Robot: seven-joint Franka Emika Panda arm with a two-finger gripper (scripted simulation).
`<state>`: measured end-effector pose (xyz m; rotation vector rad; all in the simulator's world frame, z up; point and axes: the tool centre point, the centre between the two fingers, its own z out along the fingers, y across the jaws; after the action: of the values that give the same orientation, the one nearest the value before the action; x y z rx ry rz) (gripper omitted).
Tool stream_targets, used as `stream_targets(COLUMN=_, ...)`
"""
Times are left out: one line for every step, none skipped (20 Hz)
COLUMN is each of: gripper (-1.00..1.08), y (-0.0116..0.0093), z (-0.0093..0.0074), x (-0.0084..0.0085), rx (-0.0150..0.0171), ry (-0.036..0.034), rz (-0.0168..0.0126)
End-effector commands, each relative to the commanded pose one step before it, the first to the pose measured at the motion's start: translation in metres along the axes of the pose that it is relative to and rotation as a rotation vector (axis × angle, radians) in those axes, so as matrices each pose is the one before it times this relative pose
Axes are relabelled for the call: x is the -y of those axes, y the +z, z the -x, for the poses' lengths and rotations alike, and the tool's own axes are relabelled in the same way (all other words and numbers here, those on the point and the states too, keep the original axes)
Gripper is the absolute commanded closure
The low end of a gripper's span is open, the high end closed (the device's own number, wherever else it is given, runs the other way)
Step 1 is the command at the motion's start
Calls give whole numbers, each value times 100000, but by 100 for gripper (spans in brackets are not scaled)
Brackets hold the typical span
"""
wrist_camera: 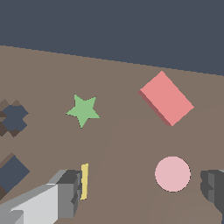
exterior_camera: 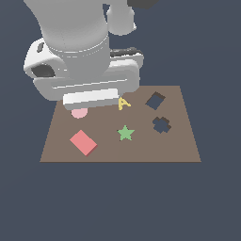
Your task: Insert a designated object into the corresponding slot on a board.
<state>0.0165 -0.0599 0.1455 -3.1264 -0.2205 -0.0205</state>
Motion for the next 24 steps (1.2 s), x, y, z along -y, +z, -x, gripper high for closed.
stream_targets(gripper=-92, y=833, z=-310, x=-754, rx=141, ry=-6014, rz=-33)
stream_targets(gripper=-92, y=367, z=-147, x=-334, rx=52, ry=-2705, rz=-8)
stream_targets(gripper=-92, y=386, z=-156, x=-352, rx=55, ry=-2854, rz=-8)
stream_targets(gripper=-92, y=406, z=-165, x=-370, rx=58, ry=-2998, rz=-7)
stream_targets(gripper=-92, y=423, z=-174, x=-385, rx=60, ry=-3125, rz=-7)
stream_targets(gripper=-92, y=438, z=-182, x=-398, rx=63, ry=-3236, rz=-5)
stream_targets(gripper=-92, y=450, z=-188, x=-409, rx=65, ry=-3324, rz=-4)
stream_targets(gripper=-92, y=444, z=-187, x=-404, rx=65, ry=-3284, rz=-2)
stream_targets(gripper=-92, y=431, z=-183, x=-393, rx=64, ry=-3191, rz=0)
stream_targets(gripper=-92, y=417, z=-179, x=-381, rx=63, ry=-3094, rz=2)
stream_targets(gripper=-92, y=403, z=-175, x=-368, rx=62, ry=-2993, rz=3)
stream_targets(gripper=-92, y=388, z=-170, x=-355, rx=60, ry=-2888, rz=5)
stream_targets(gripper=-92, y=373, z=-166, x=-341, rx=59, ry=-2779, rz=6)
stream_targets(gripper=-92, y=358, z=-161, x=-327, rx=58, ry=-2667, rz=8)
stream_targets(gripper=-92, y=341, z=-156, x=-312, rx=57, ry=-2551, rz=9)
stream_targets(gripper=-92, y=325, z=-151, x=-297, rx=55, ry=-2432, rz=9)
stream_targets(gripper=-92, y=308, z=-144, x=-282, rx=54, ry=-2308, rz=10)
stream_targets(gripper=-92, y=290, z=-137, x=-266, rx=52, ry=-2181, rz=10)
stream_targets(gripper=-92, y=273, z=-131, x=-250, rx=50, ry=-2054, rz=10)
stream_targets(gripper=-92, y=255, z=-126, x=-234, rx=48, ry=-1929, rz=11)
stream_targets(gripper=-92, y=237, z=-121, x=-218, rx=46, ry=-1801, rz=11)
stream_targets(gripper=-92, y=219, z=-115, x=-202, rx=43, ry=-1672, rz=11)
stream_targets(gripper=-92, y=202, z=-108, x=-186, rx=41, ry=-1543, rz=10)
stream_targets(gripper=-92, y=184, z=-99, x=-170, rx=38, ry=-1408, rz=10)
